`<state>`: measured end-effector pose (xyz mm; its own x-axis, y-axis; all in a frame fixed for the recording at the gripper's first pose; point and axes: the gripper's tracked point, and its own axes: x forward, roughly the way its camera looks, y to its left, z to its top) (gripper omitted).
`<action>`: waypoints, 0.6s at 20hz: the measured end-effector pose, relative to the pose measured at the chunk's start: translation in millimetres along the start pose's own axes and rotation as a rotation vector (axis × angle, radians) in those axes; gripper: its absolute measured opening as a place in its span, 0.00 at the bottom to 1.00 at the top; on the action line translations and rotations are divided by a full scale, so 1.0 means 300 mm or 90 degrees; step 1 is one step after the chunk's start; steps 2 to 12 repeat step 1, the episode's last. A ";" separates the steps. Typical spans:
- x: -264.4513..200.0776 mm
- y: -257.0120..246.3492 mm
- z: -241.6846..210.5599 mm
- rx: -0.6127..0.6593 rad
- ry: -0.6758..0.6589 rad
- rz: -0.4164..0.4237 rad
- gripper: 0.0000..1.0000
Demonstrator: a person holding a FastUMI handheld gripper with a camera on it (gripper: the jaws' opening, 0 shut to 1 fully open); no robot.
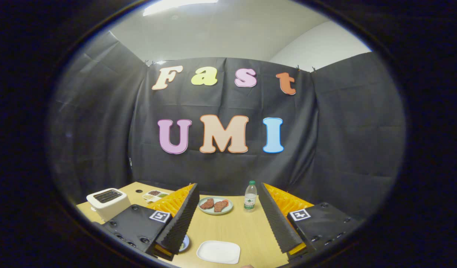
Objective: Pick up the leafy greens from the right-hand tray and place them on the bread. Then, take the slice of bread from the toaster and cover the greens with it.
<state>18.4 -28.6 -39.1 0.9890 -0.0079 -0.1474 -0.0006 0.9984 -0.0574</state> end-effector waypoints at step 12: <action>0.001 -0.003 0.006 0.006 -0.004 -0.004 0.99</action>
